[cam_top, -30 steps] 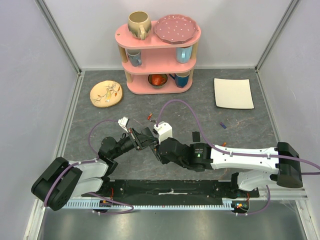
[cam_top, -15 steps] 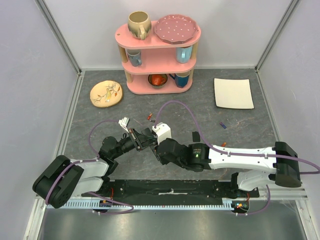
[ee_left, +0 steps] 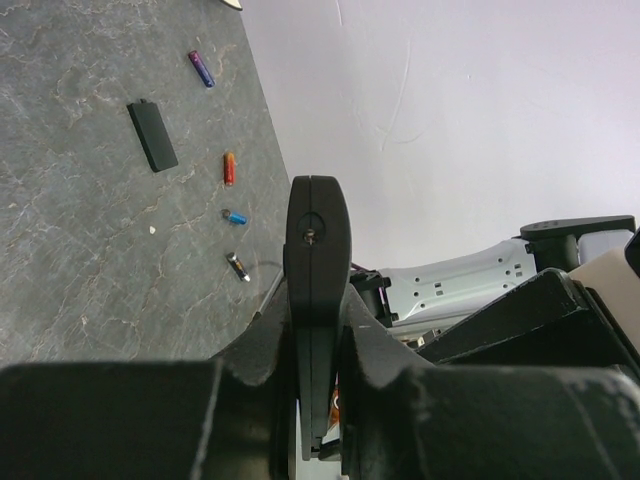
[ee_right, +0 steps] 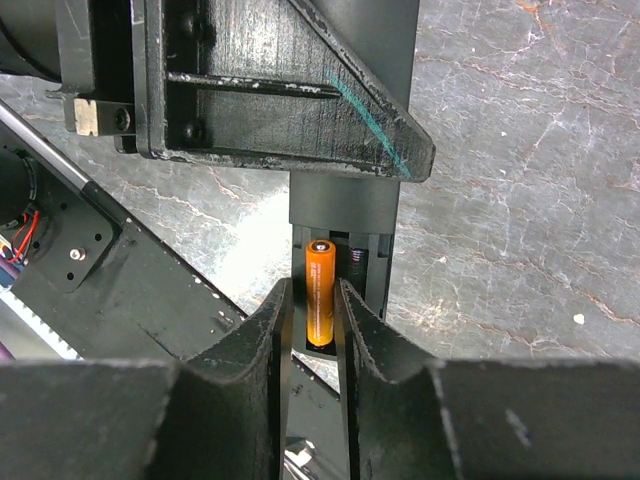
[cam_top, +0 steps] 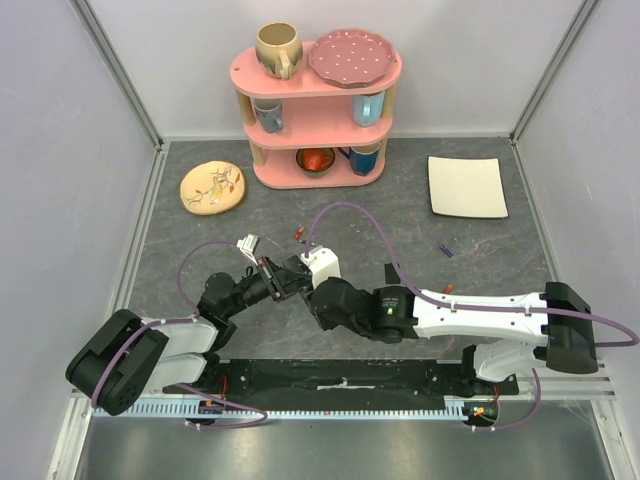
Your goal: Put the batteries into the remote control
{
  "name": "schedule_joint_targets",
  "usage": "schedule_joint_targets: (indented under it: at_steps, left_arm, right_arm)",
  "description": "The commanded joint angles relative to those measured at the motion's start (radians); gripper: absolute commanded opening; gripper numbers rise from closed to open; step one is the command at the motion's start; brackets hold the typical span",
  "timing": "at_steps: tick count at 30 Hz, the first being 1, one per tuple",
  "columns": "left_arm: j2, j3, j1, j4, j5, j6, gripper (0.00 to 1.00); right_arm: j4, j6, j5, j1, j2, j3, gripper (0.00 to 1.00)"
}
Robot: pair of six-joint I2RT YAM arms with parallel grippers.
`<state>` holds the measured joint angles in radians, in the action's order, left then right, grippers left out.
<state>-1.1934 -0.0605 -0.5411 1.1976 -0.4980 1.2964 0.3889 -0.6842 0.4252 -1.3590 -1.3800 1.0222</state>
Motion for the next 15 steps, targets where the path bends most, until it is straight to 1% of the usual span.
schedule_joint_targets:
  at_steps: [1, 15]
  left_arm:
    - [0.015, -0.055, 0.001, 0.221, 0.032, 0.046, 0.02]
    - [0.014, -0.053, 0.001, 0.200, 0.024, 0.034, 0.02]
  right_arm:
    - [0.125, 0.003, 0.001, -0.011, -0.034, 0.012, 0.29]
    - [0.165, -0.015, 0.056, -0.009, -0.033, 0.055, 0.36]
